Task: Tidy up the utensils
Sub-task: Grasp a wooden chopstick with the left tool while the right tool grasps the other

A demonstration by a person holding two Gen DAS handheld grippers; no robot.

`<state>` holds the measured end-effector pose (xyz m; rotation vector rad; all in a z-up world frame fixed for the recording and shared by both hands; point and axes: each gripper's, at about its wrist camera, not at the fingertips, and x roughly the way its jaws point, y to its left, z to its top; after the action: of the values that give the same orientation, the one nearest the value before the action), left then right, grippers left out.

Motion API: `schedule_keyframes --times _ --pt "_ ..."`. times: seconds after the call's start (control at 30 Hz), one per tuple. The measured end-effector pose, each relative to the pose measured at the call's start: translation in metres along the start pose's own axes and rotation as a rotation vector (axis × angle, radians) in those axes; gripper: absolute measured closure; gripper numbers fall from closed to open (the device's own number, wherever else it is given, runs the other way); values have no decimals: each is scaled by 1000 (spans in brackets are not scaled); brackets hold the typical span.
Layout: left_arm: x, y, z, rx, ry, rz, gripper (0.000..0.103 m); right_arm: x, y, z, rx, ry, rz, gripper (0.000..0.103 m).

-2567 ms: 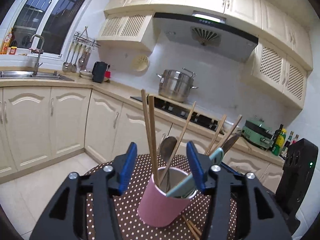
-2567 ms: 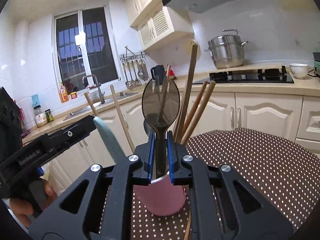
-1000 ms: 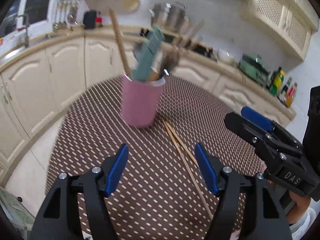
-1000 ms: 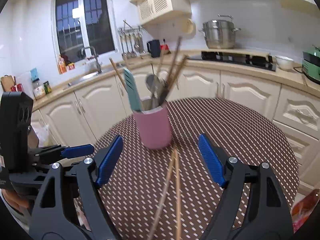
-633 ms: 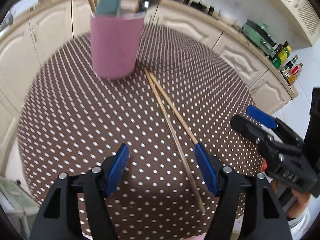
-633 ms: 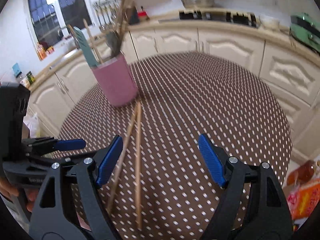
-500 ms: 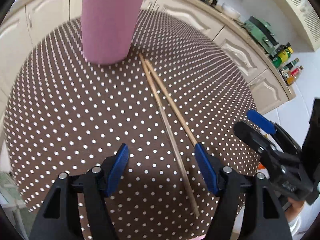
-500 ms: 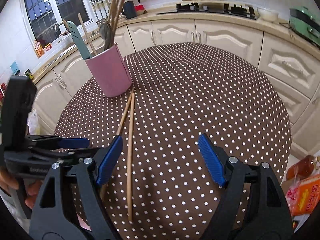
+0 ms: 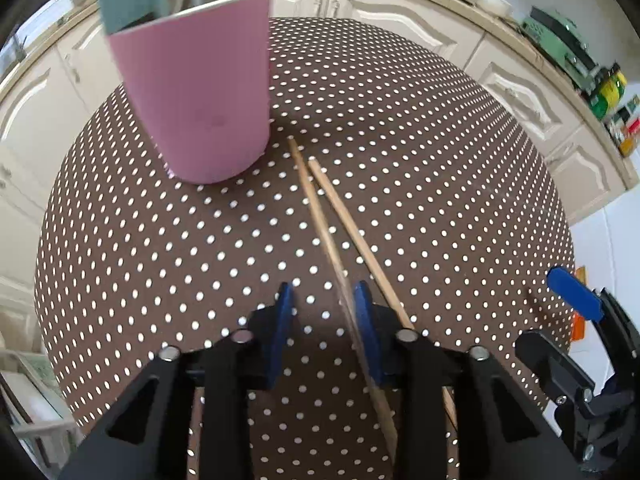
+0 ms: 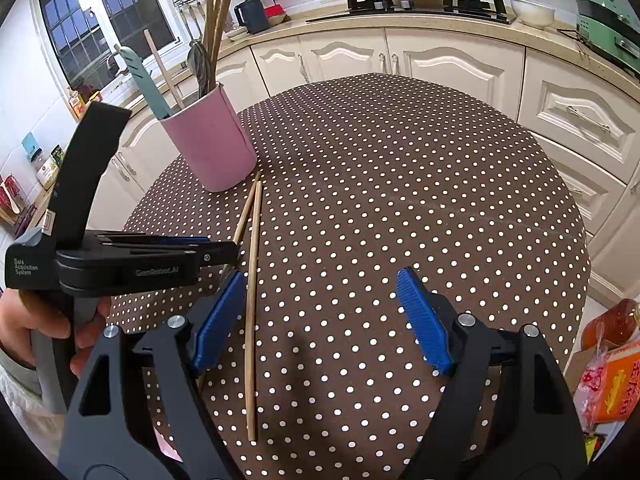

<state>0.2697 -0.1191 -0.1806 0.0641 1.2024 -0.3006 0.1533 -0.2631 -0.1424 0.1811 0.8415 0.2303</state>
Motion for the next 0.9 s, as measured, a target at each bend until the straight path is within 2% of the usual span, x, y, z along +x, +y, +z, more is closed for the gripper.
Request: schedule_keyframes --times 0.03,0.07,0.2,0.4,0.6,0.8,0.9 --pt "2 -2 1 16 -7 41 90 1 0 1 0 1 -2 26" --pt "3 -6 4 20 -8 49 92 2 0 2 0 4 -2 26" --pt "3 7 5 -9 -12 -3 97 7 2 8 -3 18 -3 26" --pt "-7 35 -17 -62 -48 -90 97 25 16 19 -32 91 -2 26" --pt "-28 64 -45 -78 -88 -124 97 50 38 36 -73 192 12 26" --pt "-54 86 -63 -74 -141 -77 97 76 59 47 -139 298 -18 26" --pt "-59 93 -68 -71 -160 -34 97 86 64 51 -152 329 -39 36"
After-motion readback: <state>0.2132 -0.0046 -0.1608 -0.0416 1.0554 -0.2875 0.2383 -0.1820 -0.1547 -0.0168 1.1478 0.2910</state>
